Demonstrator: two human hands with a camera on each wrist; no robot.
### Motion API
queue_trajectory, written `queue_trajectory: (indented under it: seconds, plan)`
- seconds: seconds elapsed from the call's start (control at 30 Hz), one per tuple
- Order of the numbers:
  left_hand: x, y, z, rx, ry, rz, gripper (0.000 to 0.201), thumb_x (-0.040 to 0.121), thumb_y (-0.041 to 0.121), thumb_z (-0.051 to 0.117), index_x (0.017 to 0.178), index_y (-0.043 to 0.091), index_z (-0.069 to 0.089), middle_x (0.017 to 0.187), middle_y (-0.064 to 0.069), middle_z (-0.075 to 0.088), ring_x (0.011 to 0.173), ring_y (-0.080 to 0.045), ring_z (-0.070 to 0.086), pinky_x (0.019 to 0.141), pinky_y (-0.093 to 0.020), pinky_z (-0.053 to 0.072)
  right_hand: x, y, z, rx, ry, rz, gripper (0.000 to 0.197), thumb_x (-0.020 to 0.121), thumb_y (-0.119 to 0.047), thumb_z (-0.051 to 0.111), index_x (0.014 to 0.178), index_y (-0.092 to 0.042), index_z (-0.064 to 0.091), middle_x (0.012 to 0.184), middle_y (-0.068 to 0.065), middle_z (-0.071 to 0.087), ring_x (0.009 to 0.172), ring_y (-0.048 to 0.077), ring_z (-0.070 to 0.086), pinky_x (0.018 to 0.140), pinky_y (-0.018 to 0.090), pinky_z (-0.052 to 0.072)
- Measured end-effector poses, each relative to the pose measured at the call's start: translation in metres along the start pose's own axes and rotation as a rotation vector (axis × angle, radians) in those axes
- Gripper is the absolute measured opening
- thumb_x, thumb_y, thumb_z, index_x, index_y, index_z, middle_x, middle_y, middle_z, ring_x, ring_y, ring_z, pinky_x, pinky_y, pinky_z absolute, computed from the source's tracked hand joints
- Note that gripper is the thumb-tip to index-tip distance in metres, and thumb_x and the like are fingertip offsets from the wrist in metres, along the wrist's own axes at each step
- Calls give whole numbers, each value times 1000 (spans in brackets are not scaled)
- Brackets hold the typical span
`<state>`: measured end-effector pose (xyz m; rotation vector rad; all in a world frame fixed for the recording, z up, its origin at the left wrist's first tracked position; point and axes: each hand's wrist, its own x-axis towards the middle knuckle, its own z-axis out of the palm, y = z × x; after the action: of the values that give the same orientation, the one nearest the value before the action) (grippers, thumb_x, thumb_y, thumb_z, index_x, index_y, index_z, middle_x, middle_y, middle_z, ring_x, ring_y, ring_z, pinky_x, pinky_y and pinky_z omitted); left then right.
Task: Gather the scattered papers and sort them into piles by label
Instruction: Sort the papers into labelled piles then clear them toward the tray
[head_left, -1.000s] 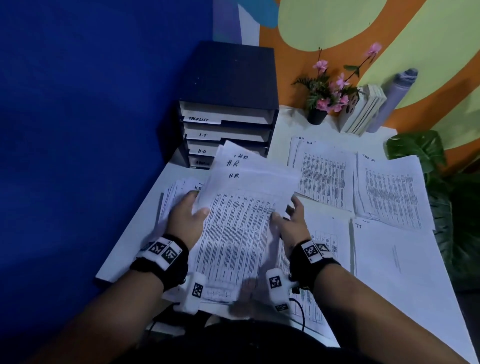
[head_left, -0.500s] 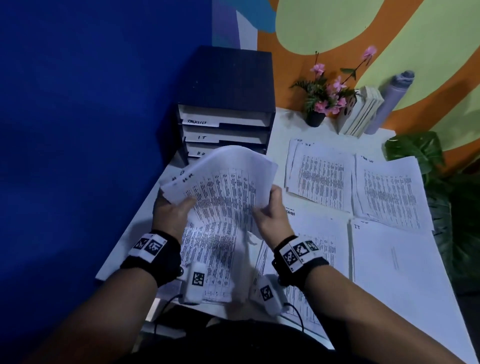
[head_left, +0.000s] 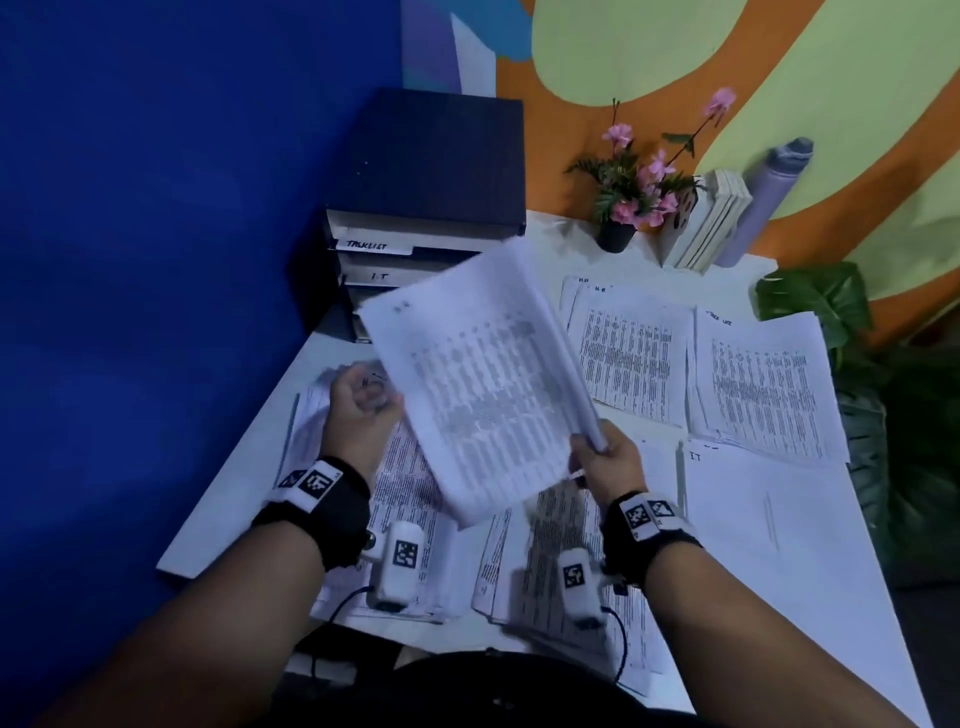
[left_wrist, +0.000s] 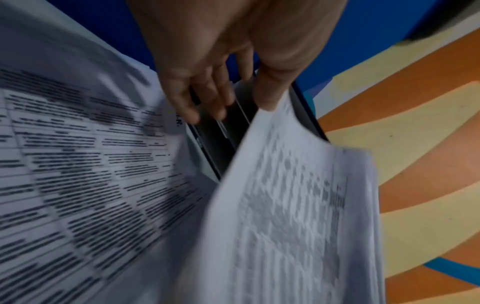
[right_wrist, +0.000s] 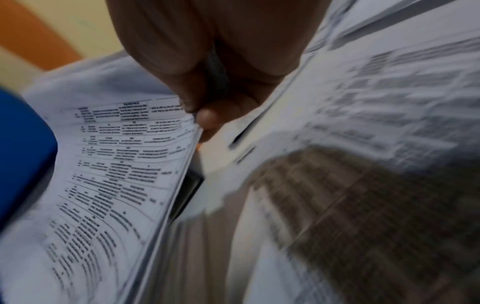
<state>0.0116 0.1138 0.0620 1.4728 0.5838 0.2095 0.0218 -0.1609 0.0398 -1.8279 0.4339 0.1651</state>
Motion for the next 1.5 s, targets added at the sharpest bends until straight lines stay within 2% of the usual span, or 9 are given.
queue_trajectory:
  seconds: [0.23, 0.3, 0.5, 0.63, 0.8, 1.03, 1.17, 1.3, 1.5]
  plan:
    - [5, -48, -11, 658, -42, -72, 60, 88, 24, 65, 143, 22, 40, 150, -8, 35, 135, -27, 39, 109, -42, 37, 45, 50, -84, -83, 344, 240, 12, 89, -6, 56, 95, 3, 62, 64, 15, 61, 55, 25, 58, 52, 31, 55]
    - [5, -61, -17, 838, -70, -76, 64, 87, 30, 64, 145, 23, 38, 154, -7, 29, 142, -26, 28, 115, -43, 28, 60, 50, -94, -67, 332, 279, 17, 86, -6, 58, 98, 6, 61, 73, 21, 64, 58, 27, 60, 58, 37, 59]
    - [-3, -75, -22, 1006, -83, -121, 67, 86, 41, 62, 146, 30, 34, 159, -4, 18, 146, -26, 17, 117, -45, 24, 102, 8, -97, 140, 284, 315, 12, 94, -5, 58, 104, -4, 53, 77, 6, 53, 50, 5, 59, 45, 19, 49]
    - [-10, -75, -25, 1094, -95, -152, 67, 89, 45, 58, 148, 36, 27, 161, 3, 9, 148, -23, 9, 115, -52, 23, 133, 1, -96, 26, 310, 348, 57, 85, 4, 56, 139, 1, 39, 113, 17, 58, 96, 30, 64, 85, 39, 55]
    - [-19, -75, -33, 1273, -147, -225, 79, 88, 57, 54, 151, 38, 11, 161, 2, -11, 148, -26, -7, 115, -59, 12, 110, -4, -57, -529, 371, 180, 61, 89, -15, 64, 145, -12, 39, 148, 19, 33, 130, 41, 41, 108, 48, 36]
    - [-26, -86, -48, 1438, -331, -236, 94, 79, 81, 35, 151, 37, -8, 157, -1, -26, 146, -29, -18, 115, -61, 1, 41, 11, 19, -194, -223, 62, 15, 87, -30, 69, 101, -26, 65, 105, 4, 71, 94, 24, 69, 89, 46, 56]
    - [-39, -88, -45, 1445, -406, -175, 93, 75, 85, 32, 150, 43, -6, 158, 1, -26, 144, -31, -23, 115, -59, -6, 1, 6, 52, -126, -467, 142, 39, 91, -40, 64, 119, -13, 59, 107, 9, 70, 88, 22, 70, 75, 38, 59]
    - [-52, -91, -42, 1404, -453, -151, 96, 65, 91, 38, 146, 54, 1, 157, 6, -27, 143, -29, -27, 113, -61, -6, -20, 15, 77, -185, -534, 177, 60, 74, -59, 73, 113, -16, 57, 102, 8, 69, 85, 22, 69, 76, 39, 60]
    - [-46, -81, -51, 1250, -306, -68, 86, 79, 70, 52, 149, 43, 11, 161, 4, -6, 147, -28, 4, 113, -57, 17, -29, 24, 89, -300, -312, 103, 17, 84, -12, 69, 81, -20, 54, 82, 9, 65, 78, 27, 66, 75, 40, 58]
